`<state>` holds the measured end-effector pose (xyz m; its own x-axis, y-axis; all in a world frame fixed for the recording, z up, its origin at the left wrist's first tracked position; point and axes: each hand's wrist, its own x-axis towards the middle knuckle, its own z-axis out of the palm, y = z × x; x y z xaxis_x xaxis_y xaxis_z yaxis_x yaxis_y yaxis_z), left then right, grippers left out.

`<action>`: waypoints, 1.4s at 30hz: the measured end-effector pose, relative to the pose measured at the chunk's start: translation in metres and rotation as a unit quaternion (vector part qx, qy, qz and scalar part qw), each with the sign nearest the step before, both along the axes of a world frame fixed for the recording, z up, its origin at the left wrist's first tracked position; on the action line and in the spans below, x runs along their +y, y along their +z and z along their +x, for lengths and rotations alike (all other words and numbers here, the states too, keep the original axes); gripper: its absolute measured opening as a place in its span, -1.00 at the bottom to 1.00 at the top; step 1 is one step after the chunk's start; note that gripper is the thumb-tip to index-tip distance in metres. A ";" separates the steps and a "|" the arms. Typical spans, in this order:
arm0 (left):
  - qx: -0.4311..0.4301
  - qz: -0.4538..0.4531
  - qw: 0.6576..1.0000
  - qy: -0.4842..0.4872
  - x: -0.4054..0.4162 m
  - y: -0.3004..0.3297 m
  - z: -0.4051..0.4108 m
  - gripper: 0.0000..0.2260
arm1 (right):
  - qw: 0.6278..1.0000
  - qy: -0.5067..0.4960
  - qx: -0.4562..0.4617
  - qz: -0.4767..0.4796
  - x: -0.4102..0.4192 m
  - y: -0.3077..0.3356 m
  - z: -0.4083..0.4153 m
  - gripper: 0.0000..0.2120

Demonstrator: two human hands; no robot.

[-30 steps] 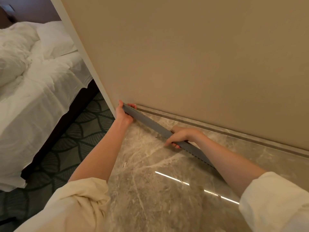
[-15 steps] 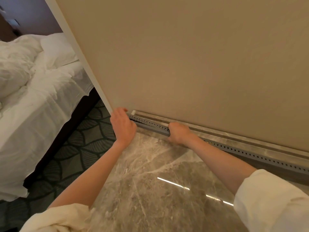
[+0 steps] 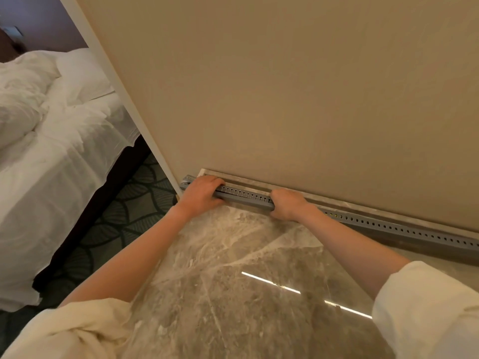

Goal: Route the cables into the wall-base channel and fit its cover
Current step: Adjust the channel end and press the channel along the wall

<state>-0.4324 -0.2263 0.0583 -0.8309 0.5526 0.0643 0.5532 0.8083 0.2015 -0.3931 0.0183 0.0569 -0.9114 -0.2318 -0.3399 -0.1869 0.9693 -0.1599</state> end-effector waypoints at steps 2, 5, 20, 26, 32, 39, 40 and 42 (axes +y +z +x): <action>-0.021 0.004 1.000 0.009 -0.012 0.004 -0.006 -0.64 | 1.000 0.005 -0.005 -0.007 0.000 0.001 -0.002 -0.66; -0.042 0.012 0.999 0.004 -0.023 0.007 -0.011 -0.71 | 1.000 -0.002 -0.004 -0.012 -0.002 -0.003 -0.003 -0.51; -0.016 0.009 0.996 -0.083 -0.025 0.005 -0.022 -0.73 | 0.973 0.034 0.066 -0.217 -0.080 -0.023 -0.022 -0.67; 0.162 -0.055 0.976 -0.132 -0.041 -0.015 -0.011 -0.66 | 0.970 0.075 0.071 -0.222 -0.079 -0.029 -0.022 -0.54; 0.274 -0.059 0.948 -0.151 -0.050 -0.031 -0.012 -0.64 | 0.920 -0.056 -0.110 -0.373 -0.083 -0.015 -0.034 -0.67; 0.283 -0.088 0.943 -0.153 -0.046 -0.030 -0.011 -0.64 | 0.774 -0.191 -0.395 -0.456 -0.080 -0.003 -0.059 -0.72; 0.282 -0.095 0.942 -0.155 -0.046 -0.029 -0.011 -0.64 | 0.769 -0.201 -0.401 -0.455 -0.081 -0.004 -0.060 -0.73; 0.282 -0.114 0.939 -0.162 -0.044 -0.025 -0.011 -0.63 | 0.758 -0.220 -0.411 -0.457 -0.082 -0.008 -0.060 -0.75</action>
